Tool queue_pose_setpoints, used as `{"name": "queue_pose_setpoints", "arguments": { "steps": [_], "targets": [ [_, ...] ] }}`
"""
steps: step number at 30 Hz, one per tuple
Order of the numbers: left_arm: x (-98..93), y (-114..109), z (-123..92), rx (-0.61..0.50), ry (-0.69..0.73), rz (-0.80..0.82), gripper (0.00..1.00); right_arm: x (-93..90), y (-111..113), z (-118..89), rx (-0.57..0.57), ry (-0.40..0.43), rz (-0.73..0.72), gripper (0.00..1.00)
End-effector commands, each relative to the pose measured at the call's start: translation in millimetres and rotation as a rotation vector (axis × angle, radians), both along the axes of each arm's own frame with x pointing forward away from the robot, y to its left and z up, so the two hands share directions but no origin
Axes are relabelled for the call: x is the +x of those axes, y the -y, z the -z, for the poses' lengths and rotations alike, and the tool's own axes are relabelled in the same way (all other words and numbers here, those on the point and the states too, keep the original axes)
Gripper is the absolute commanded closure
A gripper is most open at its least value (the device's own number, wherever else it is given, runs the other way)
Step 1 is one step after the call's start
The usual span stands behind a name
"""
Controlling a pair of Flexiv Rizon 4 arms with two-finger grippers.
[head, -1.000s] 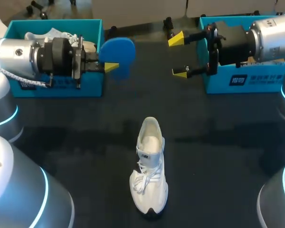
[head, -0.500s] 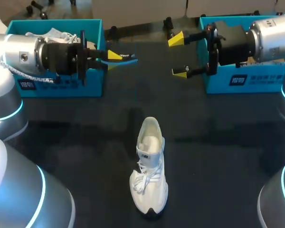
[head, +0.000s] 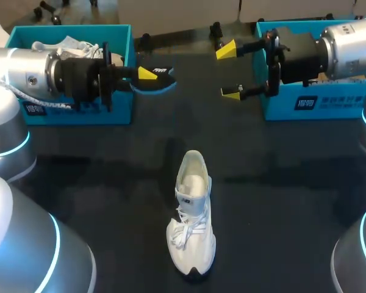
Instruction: Take the shoe out of the shoebox, open the shoe tongue, remove and reinsert the insole, then place the shoe into the shoebox
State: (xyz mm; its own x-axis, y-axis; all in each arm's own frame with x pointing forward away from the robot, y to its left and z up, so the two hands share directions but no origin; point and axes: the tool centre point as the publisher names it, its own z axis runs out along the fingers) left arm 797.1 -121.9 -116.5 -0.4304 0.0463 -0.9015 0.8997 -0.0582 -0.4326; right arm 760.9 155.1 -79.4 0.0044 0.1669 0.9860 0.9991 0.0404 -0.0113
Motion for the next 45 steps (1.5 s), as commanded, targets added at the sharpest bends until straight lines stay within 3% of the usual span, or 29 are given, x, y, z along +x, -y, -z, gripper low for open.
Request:
{"name": "queue_pose_setpoints", "arguments": {
  "steps": [1, 9, 15, 26, 30, 38, 45],
  "targets": [
    [-4.0, 6, 5, 0.005, 0.169, -0.044, 1.00, 0.3, -2, 1, 0.000, 0.000, 0.002, 0.00],
    [-7.7, 15, 1, -0.011, 0.413, -0.084, 1.00, 0.3, -2, 1, 0.000, 0.000, 0.002, 0.00],
    [-7.9, 23, -1, -0.020, 0.509, -0.095, 1.00, 0.3, -2, 1, 0.000, 0.000, 0.002, 0.00],
    [-7.8, 35, 0, -0.034, 0.554, -0.106, 1.00, -13.0, -18, 16, 0.000, 0.113, 0.039, 0.00],
    [-5.7, 37, -1, -0.032, 0.573, -0.103, 1.00, -14.6, -30, 24, -0.009, 0.079, -0.005, 0.00],
    [-5.8, 41, 3, -0.027, 0.581, -0.096, 1.00, -14.8, -50, 29, -0.071, 0.079, -0.039, 0.03],
    [-4.9, 41, 6, -0.021, 0.592, -0.107, 1.00, -15.2, -60, 34, -0.084, 0.106, -0.042, 0.00]
  ]
}}
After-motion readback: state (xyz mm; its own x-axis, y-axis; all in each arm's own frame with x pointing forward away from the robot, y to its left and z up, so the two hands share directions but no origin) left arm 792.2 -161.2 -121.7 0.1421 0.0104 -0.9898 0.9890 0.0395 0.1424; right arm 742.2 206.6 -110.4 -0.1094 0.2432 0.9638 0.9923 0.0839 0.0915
